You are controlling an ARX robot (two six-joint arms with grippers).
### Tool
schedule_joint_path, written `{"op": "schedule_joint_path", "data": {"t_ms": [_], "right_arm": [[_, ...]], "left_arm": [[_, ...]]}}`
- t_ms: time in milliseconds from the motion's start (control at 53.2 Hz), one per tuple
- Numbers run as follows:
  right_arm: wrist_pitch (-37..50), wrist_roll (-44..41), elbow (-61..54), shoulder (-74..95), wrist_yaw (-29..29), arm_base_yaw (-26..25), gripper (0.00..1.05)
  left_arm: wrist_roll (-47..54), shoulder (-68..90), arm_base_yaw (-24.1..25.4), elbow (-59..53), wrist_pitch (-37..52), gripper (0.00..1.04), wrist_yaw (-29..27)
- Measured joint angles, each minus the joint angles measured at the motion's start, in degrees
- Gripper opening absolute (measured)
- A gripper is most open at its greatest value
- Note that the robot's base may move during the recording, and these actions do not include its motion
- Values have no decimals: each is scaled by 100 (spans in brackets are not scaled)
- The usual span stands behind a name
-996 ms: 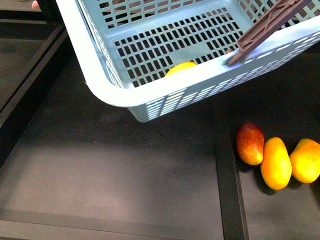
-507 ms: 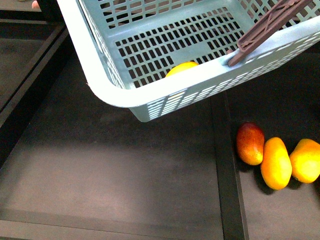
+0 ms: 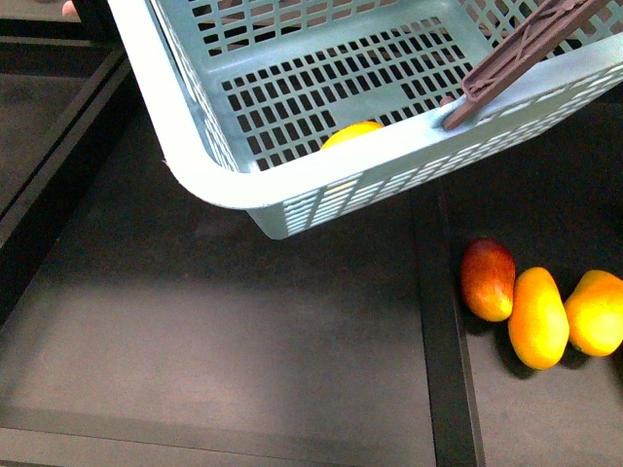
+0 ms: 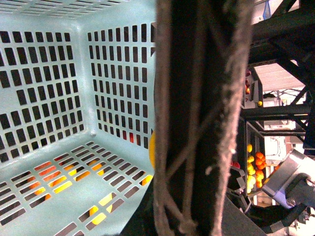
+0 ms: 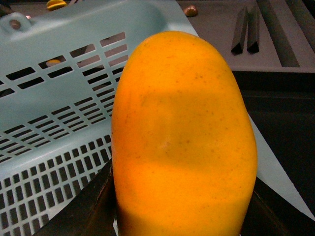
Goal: Pick lemon and mango into basket
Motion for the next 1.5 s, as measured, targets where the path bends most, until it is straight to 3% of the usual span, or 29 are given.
{"op": "schedule_joint_path", "data": {"t_ms": [113,338,451,620,695,751,939,1108,1503], "right_arm": [[-28,11,118,114,85,24,59],[-326,485,-74,-321,-125,-87,98],[-671,750,-713,-1386,-350,-409,96],[-1257,706,-1333,-2741,-203,-957,96],[380,77,-2096,-3191,-957,-1279,80],[1064,-201,-2682,-3377,-1032,-1309,67],[1532,-396,-3713,-3827,-1049,-1314,37],[1731,-459,-4446,-4369,-1047,-1316,3],[1598,-483,-5396,-5458,-1049,-1316,2]], "left_arm": [[0,0,0,0,0,5,4],[26,0,0,0,0,5,42],[-35,2,-11,-11,-9,5,11],[22,2,17,-11,-9,5,-81],[17,2,7,-11,-9,5,-44],[11,2,-4,-11,-11,5,9],[-20,2,0,-11,-11,5,20],[11,2,0,-11,-11,5,-2],[4,2,0,-11,-11,5,0]]}}
